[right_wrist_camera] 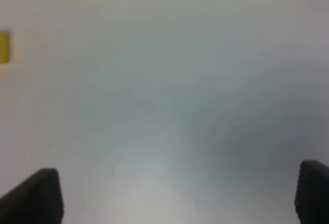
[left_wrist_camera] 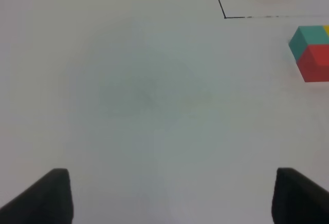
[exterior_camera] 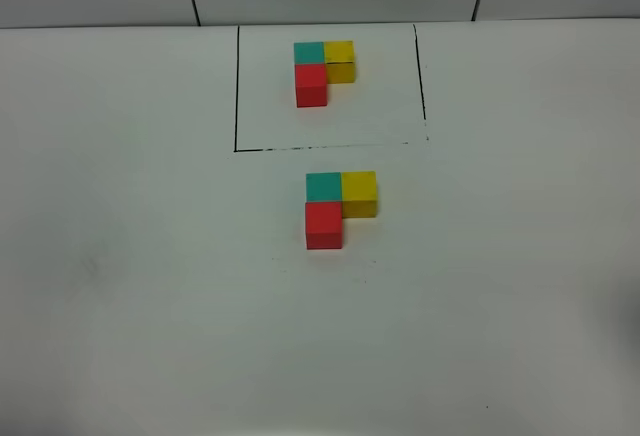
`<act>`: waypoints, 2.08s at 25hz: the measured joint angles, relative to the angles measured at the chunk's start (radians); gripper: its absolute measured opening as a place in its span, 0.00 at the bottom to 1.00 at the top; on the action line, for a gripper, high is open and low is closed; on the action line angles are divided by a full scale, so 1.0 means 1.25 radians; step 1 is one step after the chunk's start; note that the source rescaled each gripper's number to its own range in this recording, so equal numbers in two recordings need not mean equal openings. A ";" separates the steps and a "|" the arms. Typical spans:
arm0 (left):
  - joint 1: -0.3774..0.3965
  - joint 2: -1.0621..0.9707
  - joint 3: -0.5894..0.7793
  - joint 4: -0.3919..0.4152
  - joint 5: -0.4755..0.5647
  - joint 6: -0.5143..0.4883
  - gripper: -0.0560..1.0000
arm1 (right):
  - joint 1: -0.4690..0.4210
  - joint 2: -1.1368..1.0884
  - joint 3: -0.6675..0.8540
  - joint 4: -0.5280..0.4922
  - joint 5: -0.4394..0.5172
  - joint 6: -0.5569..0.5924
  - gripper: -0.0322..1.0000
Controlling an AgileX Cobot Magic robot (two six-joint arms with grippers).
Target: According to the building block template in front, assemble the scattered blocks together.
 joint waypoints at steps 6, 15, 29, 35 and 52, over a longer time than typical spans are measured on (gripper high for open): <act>0.000 0.000 0.000 0.000 0.000 0.000 0.77 | 0.000 -0.214 0.136 0.003 0.003 -0.001 0.87; 0.000 0.000 0.000 0.000 0.000 0.000 0.77 | 0.001 -0.441 0.251 0.031 0.001 -0.001 0.84; 0.000 0.000 0.000 0.000 0.000 0.000 0.77 | 0.005 -0.583 0.275 0.063 0.001 -0.007 0.77; 0.000 0.000 0.000 0.000 0.000 0.000 0.77 | 0.037 -0.587 0.275 0.064 0.001 -0.009 0.77; 0.000 0.000 0.000 0.000 0.000 -0.001 0.77 | 0.051 -0.641 0.275 0.040 0.003 -0.006 0.77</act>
